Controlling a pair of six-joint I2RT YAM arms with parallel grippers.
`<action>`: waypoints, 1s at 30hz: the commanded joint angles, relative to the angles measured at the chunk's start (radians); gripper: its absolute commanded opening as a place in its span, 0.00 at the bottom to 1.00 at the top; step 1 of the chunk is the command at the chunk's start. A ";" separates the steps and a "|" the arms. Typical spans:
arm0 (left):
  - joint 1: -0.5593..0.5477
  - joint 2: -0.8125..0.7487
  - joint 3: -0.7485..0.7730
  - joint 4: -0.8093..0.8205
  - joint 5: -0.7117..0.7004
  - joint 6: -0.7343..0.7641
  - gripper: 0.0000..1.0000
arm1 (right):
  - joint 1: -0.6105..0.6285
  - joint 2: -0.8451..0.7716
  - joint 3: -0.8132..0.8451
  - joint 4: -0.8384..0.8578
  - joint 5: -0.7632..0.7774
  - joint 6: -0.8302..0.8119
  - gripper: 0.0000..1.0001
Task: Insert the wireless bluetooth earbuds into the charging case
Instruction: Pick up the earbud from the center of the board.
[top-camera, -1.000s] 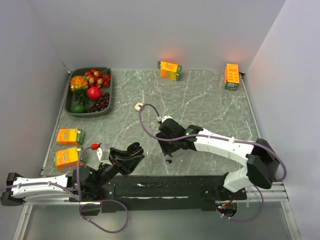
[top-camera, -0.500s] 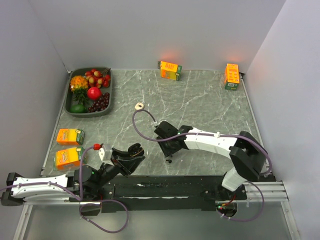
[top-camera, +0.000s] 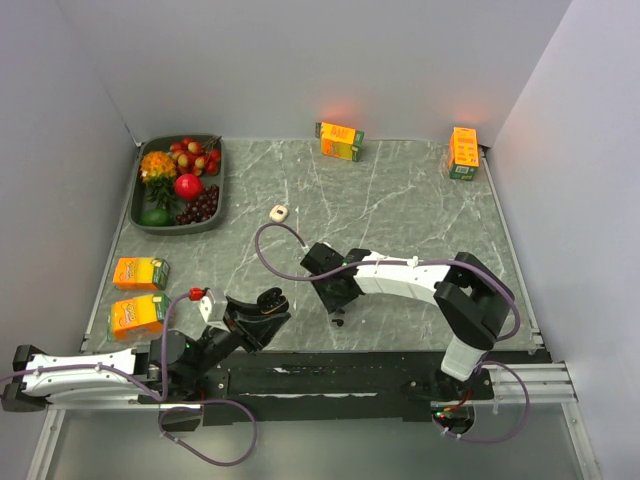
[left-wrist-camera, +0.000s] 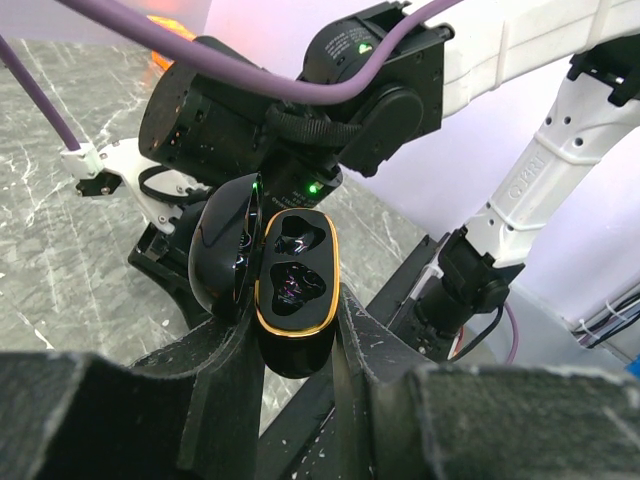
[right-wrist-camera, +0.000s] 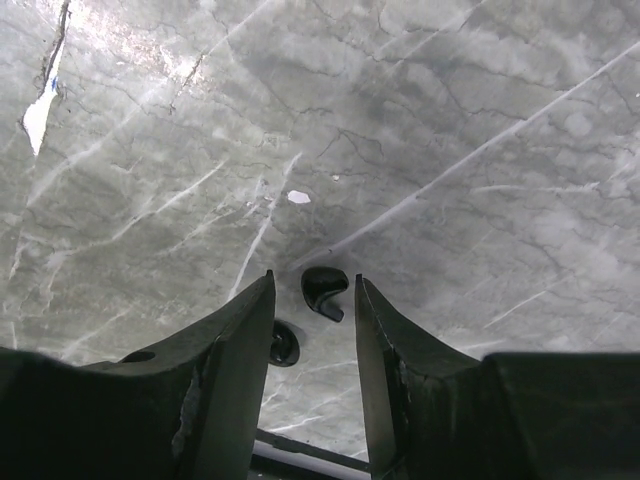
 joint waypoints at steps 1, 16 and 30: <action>-0.005 -0.001 -0.001 0.023 -0.011 -0.005 0.01 | -0.009 0.023 0.040 0.003 0.023 -0.014 0.44; -0.005 -0.002 -0.007 0.027 -0.011 -0.005 0.01 | -0.014 0.034 0.023 0.006 0.008 -0.004 0.31; -0.005 0.010 -0.009 0.040 -0.011 -0.005 0.01 | -0.024 0.002 0.023 0.004 -0.001 0.009 0.10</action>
